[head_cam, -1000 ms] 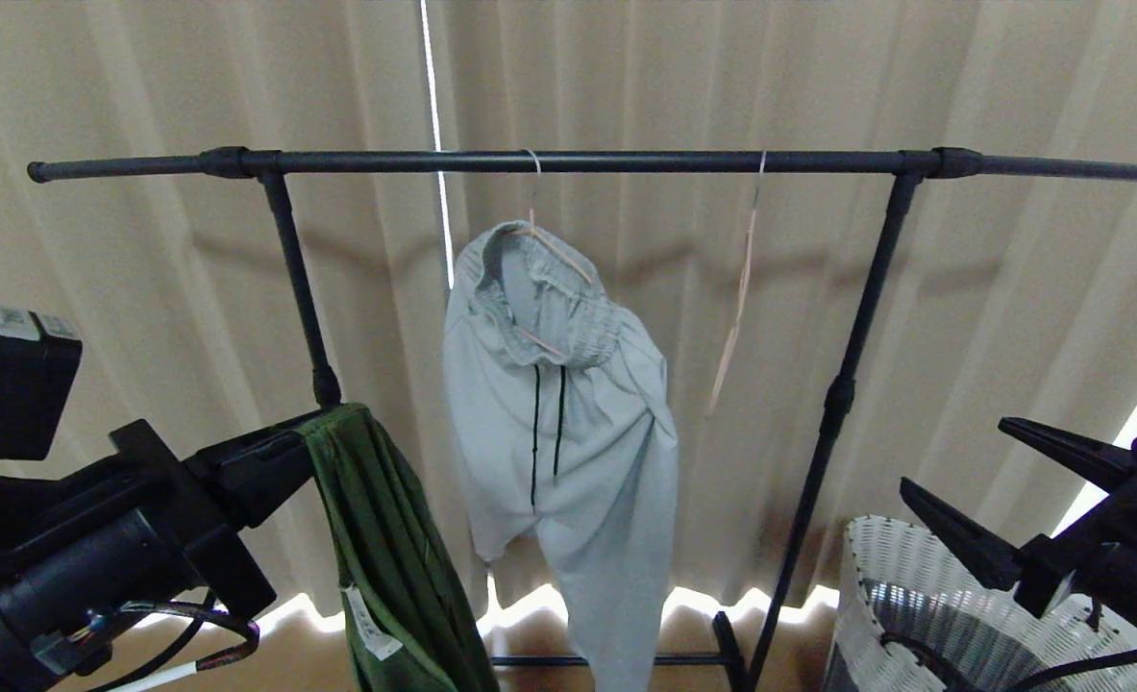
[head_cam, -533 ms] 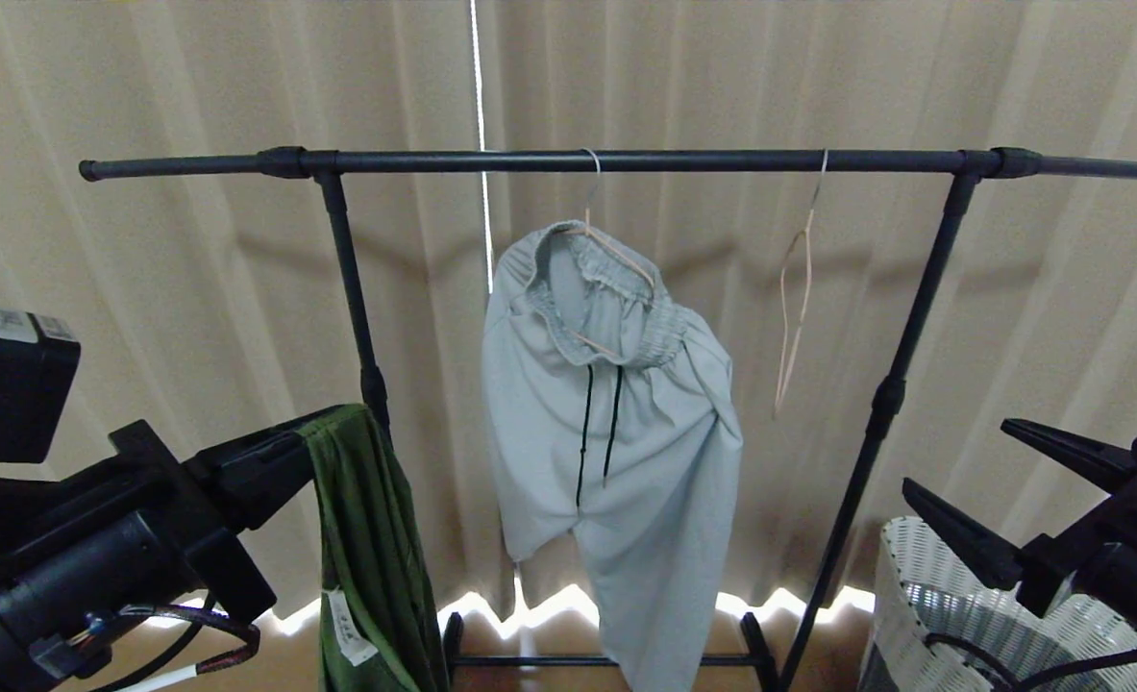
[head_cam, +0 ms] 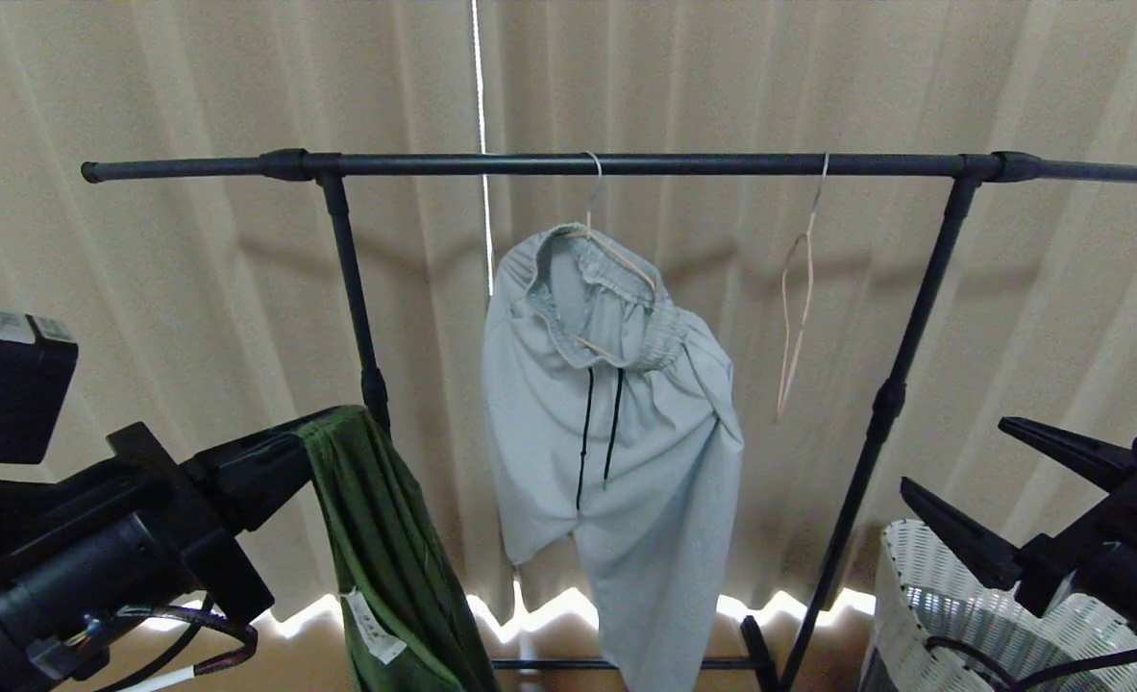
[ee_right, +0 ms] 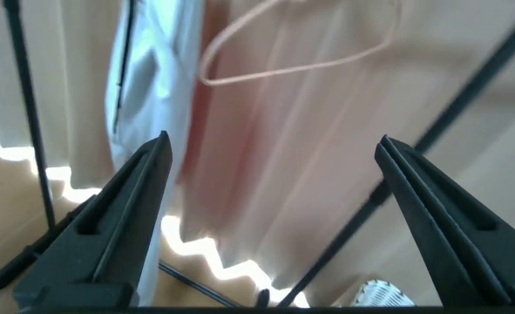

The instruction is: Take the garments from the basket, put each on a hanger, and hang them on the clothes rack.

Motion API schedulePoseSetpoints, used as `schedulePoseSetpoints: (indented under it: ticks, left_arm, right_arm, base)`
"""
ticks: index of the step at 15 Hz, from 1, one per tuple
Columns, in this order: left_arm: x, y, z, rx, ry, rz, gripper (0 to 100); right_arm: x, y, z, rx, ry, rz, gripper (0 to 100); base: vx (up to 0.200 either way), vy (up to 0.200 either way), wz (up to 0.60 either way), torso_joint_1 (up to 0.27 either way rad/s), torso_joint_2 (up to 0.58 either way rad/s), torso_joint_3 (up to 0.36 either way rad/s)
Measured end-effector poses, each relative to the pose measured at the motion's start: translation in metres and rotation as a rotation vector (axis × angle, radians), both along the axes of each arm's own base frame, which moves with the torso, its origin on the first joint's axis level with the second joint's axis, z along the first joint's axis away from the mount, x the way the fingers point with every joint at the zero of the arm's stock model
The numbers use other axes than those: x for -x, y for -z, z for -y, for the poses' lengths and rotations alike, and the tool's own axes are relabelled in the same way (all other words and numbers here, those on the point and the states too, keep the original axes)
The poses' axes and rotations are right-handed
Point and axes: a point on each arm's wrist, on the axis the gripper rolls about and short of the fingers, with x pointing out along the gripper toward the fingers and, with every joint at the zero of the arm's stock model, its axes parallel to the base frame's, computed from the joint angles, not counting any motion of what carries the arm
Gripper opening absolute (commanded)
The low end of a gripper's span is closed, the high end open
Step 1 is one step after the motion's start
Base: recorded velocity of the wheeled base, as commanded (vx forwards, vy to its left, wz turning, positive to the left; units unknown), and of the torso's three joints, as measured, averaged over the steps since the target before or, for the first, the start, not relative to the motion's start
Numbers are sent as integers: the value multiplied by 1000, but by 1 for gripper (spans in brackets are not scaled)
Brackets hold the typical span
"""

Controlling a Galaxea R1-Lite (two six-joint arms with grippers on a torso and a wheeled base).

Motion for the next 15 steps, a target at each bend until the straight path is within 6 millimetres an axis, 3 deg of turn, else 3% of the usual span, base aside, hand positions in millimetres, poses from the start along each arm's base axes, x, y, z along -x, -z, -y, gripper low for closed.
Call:
schedulePoseSetpoints:
  ticks: [7, 15]
  left_arm:
    - [0, 0, 0, -3, -1, 0, 0]
    - [10, 2, -6, -36, -1, 35, 0]
  right_arm:
    - [2, 2, 0, 2, 0, -8, 100]
    - [25, -15, 6, -38, 50, 99, 100]
  base:
    - [200, 0, 0, 6, 3, 3]
    - [0, 0, 0, 0, 0, 0]
